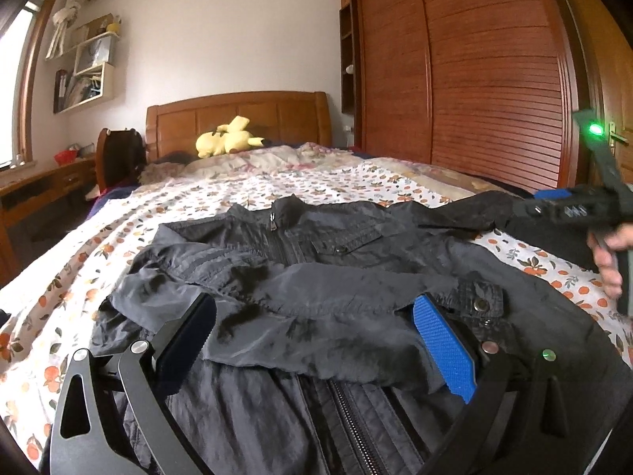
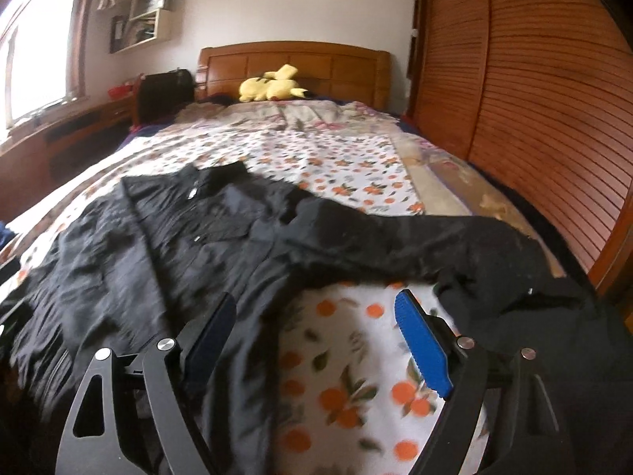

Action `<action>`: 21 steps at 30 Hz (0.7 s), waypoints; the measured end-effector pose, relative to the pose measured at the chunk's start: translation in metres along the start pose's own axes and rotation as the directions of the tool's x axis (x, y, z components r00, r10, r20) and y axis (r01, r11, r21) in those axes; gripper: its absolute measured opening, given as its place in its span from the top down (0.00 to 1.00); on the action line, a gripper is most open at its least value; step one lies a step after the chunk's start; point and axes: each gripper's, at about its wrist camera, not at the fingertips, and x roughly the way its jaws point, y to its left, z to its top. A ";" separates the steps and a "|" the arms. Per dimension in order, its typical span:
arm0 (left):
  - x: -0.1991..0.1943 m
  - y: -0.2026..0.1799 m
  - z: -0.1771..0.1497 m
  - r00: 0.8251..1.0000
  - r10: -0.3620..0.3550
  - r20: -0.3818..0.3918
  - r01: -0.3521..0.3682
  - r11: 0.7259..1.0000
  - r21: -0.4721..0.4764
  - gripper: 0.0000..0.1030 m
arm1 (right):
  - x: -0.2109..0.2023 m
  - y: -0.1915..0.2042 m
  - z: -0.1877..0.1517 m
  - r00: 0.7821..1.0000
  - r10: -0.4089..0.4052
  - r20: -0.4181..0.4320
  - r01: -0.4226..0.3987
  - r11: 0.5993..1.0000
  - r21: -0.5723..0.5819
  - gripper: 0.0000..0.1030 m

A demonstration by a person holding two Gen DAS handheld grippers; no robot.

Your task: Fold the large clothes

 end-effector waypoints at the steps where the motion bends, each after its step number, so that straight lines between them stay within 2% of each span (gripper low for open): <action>1: -0.001 0.000 0.000 1.000 -0.005 0.003 0.005 1.000 0.002 0.02 | 0.004 -0.003 0.004 1.000 -0.004 -0.004 0.004 1.000 0.008 0.23; 10: -0.002 -0.004 0.001 1.000 -0.013 0.009 0.013 1.000 0.014 0.02 | 0.073 -0.027 0.024 0.995 0.007 -0.100 0.005 0.993 0.118 0.23; 18: -0.002 -0.007 0.001 1.000 -0.013 0.011 0.013 0.999 0.030 0.02 | 0.137 -0.054 0.016 0.975 -0.008 -0.224 0.061 0.971 0.232 0.25; 21: -0.002 -0.007 0.001 1.000 -0.016 0.008 0.016 0.999 0.030 0.02 | 0.153 -0.066 0.011 0.966 0.024 -0.258 0.059 0.950 0.306 0.25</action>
